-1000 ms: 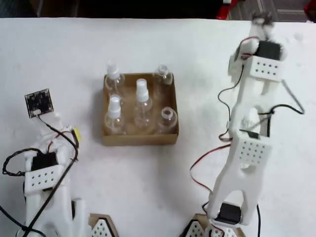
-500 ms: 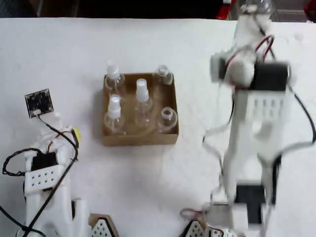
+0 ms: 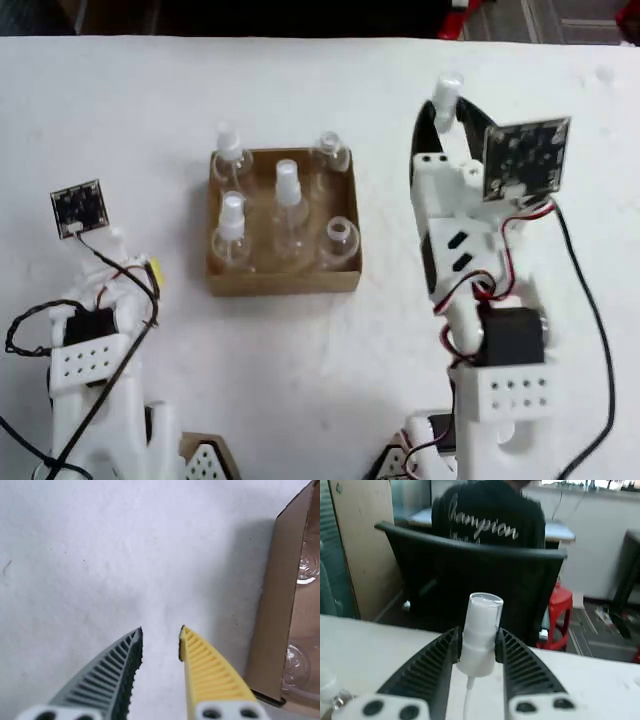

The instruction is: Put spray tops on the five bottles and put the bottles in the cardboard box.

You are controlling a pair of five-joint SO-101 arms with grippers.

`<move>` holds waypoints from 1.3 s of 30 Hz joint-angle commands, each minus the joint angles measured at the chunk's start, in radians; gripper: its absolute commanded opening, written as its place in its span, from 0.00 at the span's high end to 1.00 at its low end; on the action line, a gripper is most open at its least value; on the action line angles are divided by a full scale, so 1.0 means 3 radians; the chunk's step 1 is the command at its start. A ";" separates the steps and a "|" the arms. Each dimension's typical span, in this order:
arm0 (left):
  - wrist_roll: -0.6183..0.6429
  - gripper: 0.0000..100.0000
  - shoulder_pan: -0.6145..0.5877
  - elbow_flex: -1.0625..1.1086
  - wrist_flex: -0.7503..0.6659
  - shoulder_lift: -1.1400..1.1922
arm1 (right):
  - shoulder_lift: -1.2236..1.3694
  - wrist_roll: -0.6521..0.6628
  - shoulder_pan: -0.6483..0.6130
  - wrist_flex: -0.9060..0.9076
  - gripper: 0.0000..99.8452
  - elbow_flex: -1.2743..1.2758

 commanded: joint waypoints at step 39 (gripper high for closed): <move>-0.0036 0.88 0.0043 -0.0015 -0.0082 -0.0038 | 0.1997 -0.0532 -0.0570 -0.1112 0.99 -0.0931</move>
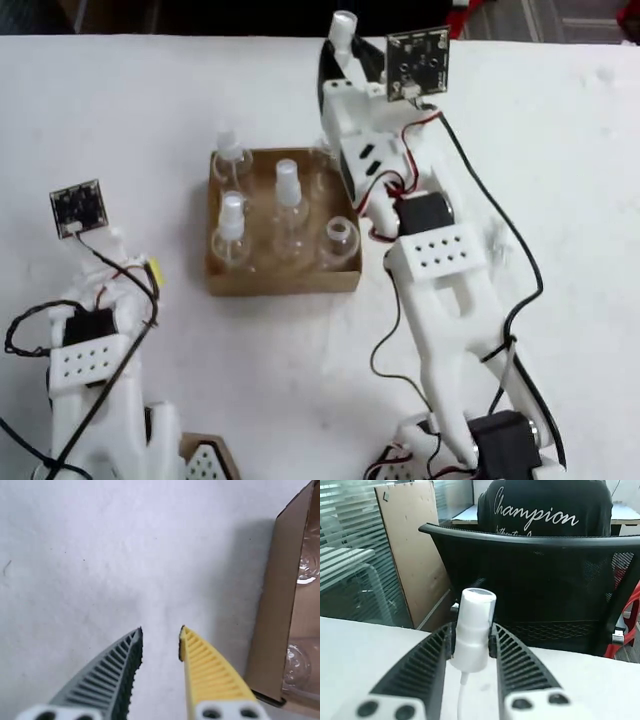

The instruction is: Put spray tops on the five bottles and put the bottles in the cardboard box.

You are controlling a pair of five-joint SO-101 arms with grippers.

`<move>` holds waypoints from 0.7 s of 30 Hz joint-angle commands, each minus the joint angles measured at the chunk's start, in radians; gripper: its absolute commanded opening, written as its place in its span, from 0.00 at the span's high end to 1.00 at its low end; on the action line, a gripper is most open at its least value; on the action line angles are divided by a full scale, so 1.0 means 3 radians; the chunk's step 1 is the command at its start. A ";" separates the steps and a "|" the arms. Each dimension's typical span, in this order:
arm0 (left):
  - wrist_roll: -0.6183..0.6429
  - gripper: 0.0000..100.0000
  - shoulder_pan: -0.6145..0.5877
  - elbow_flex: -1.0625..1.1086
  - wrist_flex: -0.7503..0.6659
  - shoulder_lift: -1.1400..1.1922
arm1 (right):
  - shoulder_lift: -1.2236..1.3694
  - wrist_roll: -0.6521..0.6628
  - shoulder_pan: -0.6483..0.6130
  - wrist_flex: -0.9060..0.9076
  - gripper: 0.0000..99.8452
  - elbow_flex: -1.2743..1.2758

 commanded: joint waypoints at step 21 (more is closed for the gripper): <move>-0.0036 0.88 0.0043 -0.0015 -0.0082 -0.0038 | -0.0130 -0.0036 0.0043 -0.0601 0.99 0.0384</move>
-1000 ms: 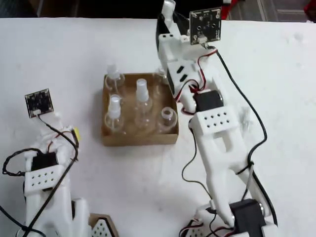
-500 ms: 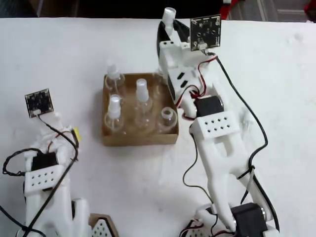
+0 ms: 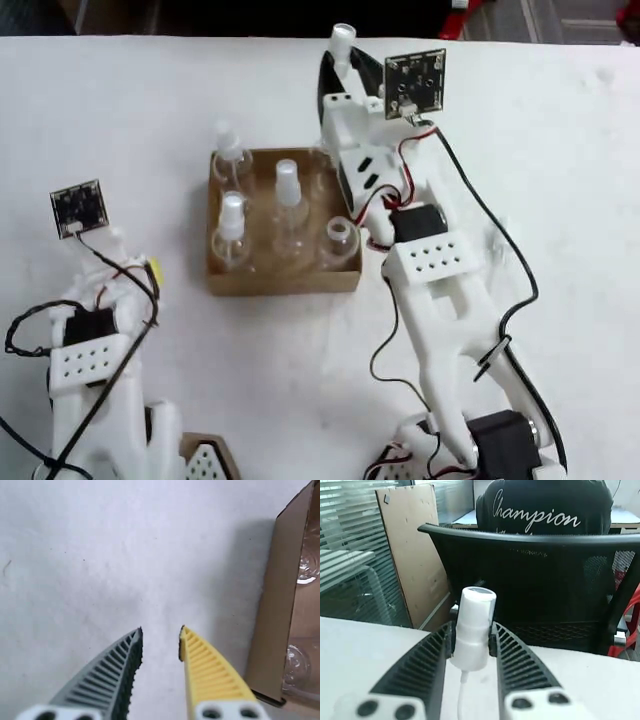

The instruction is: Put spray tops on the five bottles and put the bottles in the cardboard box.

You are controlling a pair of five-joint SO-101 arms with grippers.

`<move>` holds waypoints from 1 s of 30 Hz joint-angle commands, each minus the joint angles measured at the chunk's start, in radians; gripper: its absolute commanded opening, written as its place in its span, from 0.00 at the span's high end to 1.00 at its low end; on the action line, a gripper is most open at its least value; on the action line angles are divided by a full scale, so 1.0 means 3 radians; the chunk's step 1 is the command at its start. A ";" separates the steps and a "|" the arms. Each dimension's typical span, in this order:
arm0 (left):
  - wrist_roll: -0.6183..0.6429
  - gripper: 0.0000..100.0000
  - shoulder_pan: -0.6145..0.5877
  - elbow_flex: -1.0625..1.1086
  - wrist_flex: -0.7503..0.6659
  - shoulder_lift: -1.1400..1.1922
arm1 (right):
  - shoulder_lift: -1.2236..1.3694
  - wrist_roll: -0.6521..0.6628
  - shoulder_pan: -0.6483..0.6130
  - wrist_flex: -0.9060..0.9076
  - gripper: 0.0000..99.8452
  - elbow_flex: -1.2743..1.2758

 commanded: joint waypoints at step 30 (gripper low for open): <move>-0.0036 0.88 0.0043 -0.0015 -0.0082 -0.0038 | 0.0079 0.0256 0.0084 -0.0120 0.99 0.0159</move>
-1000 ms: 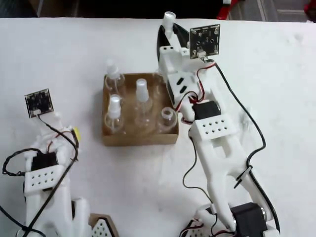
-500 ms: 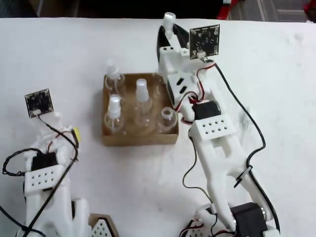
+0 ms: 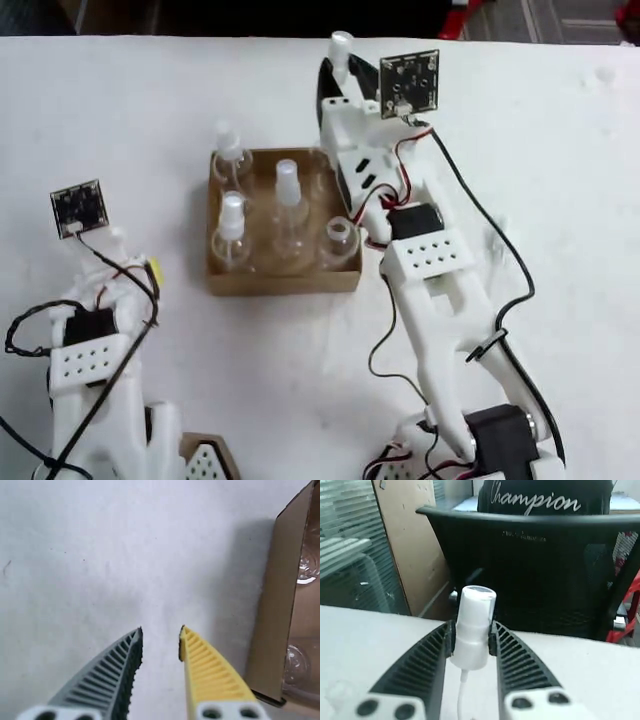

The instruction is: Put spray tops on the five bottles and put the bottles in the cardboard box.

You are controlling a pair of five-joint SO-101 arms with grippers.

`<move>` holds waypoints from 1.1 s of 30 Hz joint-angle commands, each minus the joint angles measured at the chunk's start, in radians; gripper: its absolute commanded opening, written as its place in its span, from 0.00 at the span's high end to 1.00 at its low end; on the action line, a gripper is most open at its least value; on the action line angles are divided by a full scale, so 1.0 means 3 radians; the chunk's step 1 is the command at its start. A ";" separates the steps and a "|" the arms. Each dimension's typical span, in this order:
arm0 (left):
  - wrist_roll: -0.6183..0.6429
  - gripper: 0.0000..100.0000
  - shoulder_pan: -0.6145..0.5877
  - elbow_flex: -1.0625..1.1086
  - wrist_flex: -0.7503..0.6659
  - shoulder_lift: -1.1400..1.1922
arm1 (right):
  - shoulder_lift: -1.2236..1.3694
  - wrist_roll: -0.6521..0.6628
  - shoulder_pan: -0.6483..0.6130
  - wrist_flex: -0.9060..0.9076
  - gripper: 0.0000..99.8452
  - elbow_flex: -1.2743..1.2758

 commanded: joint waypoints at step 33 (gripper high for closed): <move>-0.0036 0.88 0.0043 -0.0015 -0.0082 -0.0038 | 0.0366 0.0532 -0.0069 -0.1138 0.99 0.0905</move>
